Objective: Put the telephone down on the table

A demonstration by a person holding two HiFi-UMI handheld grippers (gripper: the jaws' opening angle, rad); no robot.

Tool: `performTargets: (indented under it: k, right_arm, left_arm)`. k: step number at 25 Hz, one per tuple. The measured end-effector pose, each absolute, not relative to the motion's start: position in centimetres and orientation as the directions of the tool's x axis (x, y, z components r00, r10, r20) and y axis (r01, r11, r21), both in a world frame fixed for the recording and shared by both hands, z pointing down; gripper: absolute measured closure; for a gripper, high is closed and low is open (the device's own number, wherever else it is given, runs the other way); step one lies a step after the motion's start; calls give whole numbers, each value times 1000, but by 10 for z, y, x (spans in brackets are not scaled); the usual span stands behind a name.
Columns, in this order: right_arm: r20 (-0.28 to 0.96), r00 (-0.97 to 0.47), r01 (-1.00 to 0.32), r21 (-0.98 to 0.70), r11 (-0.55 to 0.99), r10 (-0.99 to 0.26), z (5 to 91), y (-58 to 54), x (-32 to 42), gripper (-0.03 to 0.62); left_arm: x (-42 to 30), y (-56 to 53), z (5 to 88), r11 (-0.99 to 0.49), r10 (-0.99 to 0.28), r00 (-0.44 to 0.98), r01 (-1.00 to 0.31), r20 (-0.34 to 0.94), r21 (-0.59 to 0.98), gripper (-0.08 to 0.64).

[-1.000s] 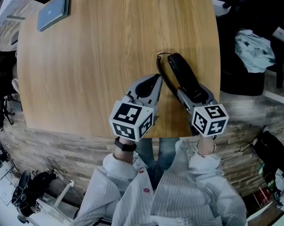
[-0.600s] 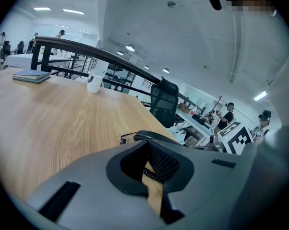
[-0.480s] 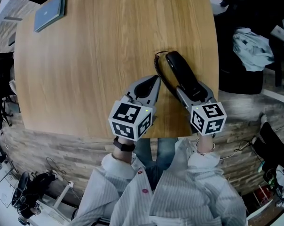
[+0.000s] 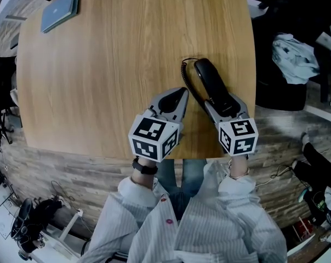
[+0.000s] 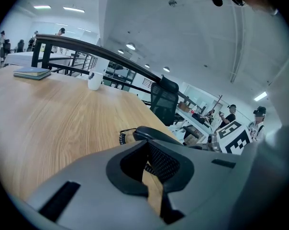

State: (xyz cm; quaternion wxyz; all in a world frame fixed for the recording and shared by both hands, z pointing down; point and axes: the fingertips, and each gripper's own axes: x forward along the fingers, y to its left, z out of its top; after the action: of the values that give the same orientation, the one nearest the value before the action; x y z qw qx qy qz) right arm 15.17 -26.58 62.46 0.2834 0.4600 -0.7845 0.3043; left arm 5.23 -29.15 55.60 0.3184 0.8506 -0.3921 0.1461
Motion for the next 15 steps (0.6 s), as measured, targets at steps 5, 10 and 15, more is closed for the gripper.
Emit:
performTargets:
  k: [5, 10, 15]
  right_arm:
    - [753, -412, -887, -203, 414, -513, 628, -264, 150, 285]
    - [750, -421, -885, -216, 413, -510, 627, -264, 150, 285]
    - [755, -427, -885, -237, 401, -497, 626, -264, 148, 284]
  left_arm:
    - [51, -290, 554, -487, -577, 648, -761, 497, 428, 551]
    - [51, -287, 552, -490, -578, 649, -761, 494, 427, 551]
    - [46, -287, 545, -483, -590, 642, -767, 490, 422, 551]
